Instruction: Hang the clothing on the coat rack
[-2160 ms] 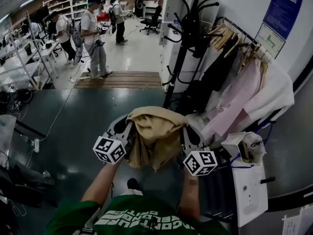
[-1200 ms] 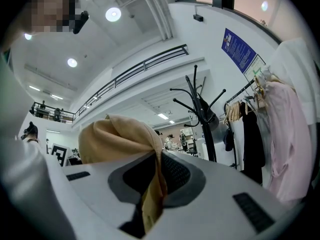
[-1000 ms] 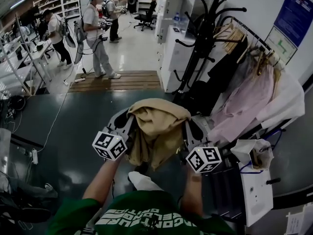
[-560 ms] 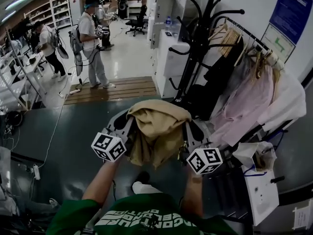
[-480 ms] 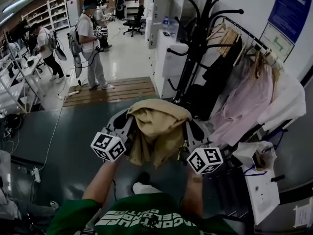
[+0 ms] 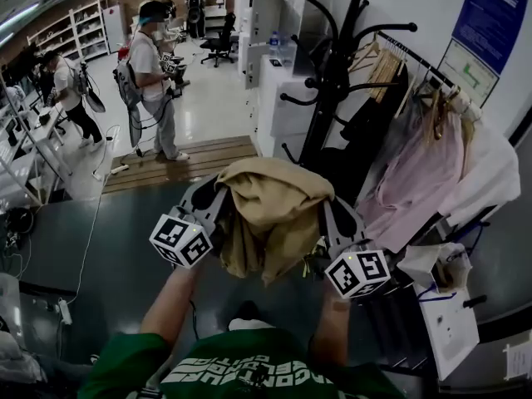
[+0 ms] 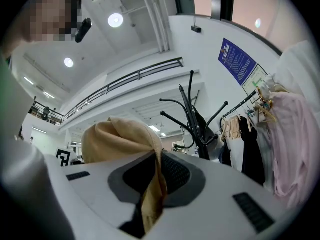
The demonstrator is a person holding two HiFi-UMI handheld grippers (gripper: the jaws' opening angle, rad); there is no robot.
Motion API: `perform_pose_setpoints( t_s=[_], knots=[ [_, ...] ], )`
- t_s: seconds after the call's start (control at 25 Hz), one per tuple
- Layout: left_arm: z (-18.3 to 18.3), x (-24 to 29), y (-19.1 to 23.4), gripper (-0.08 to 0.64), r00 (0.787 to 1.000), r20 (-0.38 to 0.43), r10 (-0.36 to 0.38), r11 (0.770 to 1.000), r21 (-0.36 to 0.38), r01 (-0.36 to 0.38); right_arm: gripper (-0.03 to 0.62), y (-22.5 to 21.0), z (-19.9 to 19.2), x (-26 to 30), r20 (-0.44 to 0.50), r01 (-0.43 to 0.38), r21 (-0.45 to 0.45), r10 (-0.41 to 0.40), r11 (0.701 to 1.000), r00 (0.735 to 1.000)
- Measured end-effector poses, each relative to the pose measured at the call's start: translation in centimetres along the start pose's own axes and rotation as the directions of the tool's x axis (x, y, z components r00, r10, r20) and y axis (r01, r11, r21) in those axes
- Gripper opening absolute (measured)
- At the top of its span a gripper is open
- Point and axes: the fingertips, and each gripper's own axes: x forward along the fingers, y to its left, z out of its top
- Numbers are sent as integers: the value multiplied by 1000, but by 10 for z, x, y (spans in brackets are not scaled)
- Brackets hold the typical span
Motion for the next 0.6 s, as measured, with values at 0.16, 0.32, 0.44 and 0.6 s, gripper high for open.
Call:
perform_pose_setpoints(
  t_s=[0.16, 0.32, 0.44, 0.6],
  knots=[
    [18, 16, 5, 46, 999, 27, -29, 1000, 5, 29, 41, -1, 21, 12, 33, 1, -18, 0, 1000, 999],
    [35, 34, 11, 48, 997, 45, -54, 998, 12, 54, 41, -2, 42, 28, 65, 0, -35, 3, 999, 998],
    [48, 48, 15, 46, 995, 51, -83, 996, 31, 82, 41, -3, 58, 39, 84, 5, -47, -1, 999, 996],
    [66, 66, 23, 46, 991, 67, -114, 993, 27, 113, 41, -4, 77, 53, 113, 0, -67, 8, 998, 994]
  ],
)
